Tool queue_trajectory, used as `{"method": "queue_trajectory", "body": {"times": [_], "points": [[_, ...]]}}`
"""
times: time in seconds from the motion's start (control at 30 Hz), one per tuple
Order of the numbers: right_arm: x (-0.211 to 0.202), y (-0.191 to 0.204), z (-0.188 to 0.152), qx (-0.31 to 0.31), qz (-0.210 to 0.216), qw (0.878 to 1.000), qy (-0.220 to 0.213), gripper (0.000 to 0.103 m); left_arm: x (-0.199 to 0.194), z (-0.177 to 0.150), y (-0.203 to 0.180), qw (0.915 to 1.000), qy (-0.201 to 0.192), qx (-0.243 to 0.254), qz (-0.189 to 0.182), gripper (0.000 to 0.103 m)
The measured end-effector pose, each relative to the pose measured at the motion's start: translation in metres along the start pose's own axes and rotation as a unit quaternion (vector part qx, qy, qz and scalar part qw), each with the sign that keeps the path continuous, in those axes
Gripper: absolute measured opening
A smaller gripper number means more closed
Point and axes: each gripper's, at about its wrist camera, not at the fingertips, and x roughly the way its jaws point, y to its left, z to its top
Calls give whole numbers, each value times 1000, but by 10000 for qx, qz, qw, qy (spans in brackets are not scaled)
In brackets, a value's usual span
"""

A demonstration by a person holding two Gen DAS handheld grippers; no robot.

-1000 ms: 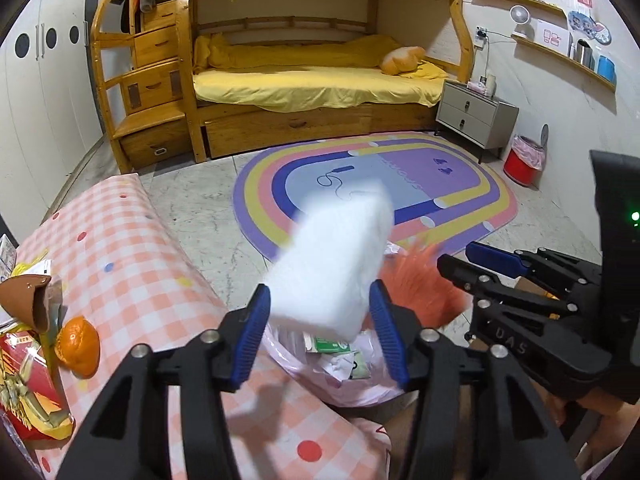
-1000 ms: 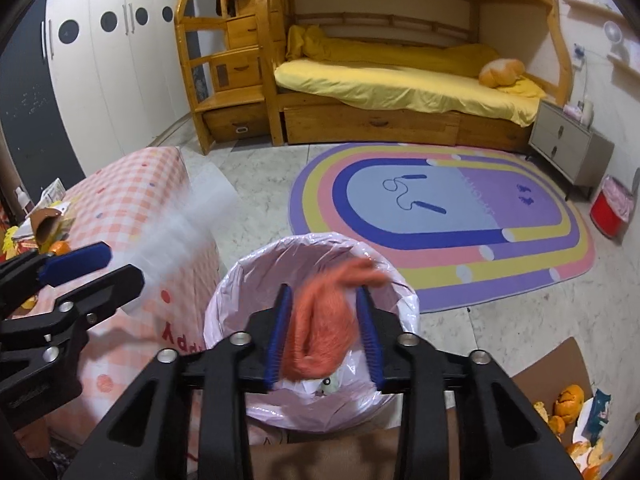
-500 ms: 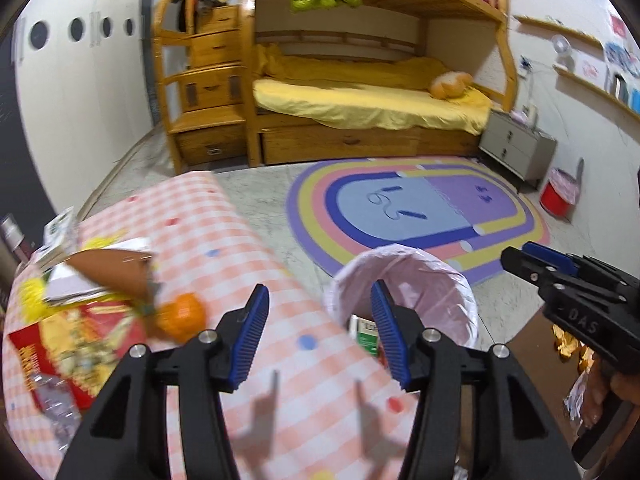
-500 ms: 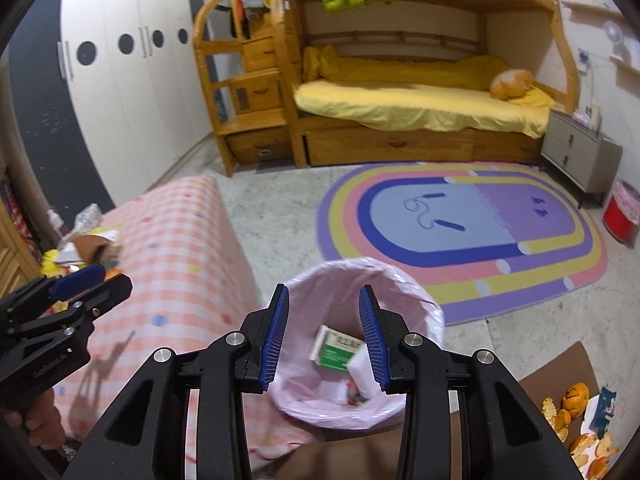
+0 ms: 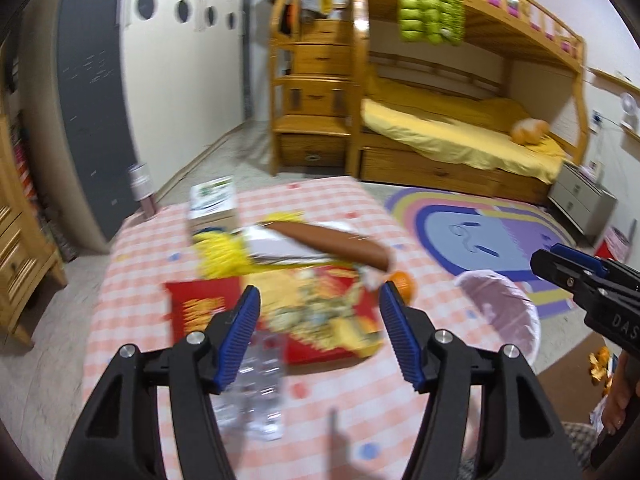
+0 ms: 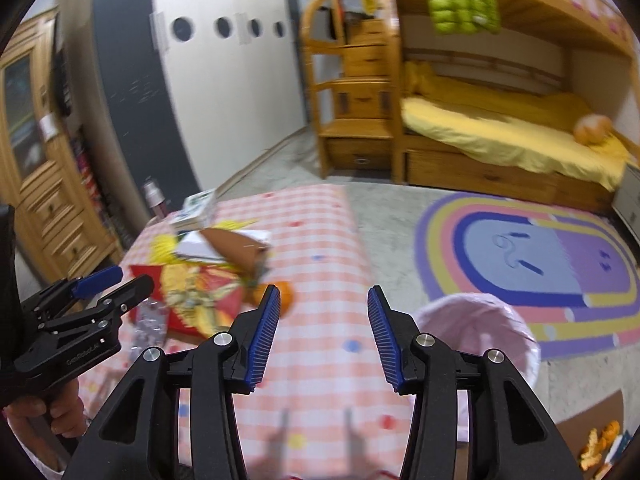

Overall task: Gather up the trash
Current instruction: 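Move both tools back over the table toward the blister pack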

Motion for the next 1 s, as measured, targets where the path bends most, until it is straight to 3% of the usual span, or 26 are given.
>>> {"method": "queue_trajectory", "body": {"times": [0.27, 0.43, 0.7, 0.9, 1.0], "points": [[28, 52, 3, -509, 374, 9980, 72, 56, -3, -21, 46, 9983, 197, -220, 503, 66], [44, 62, -9, -612, 794, 9950, -4, 56, 3, -40, 65, 9969, 502, -369, 488, 66], [48, 59, -14, -551, 621, 9965, 126, 57, 17, -60, 61, 9950, 817, -315, 477, 72], [51, 50, -15, -480, 378, 9979, 207, 70, 34, -61, 44, 9936, 1007, -126, 497, 73], [54, 45, -15, -390, 354, 9982, 279, 71, 45, -62, 43, 9922, 1128, -147, 504, 73]]}}
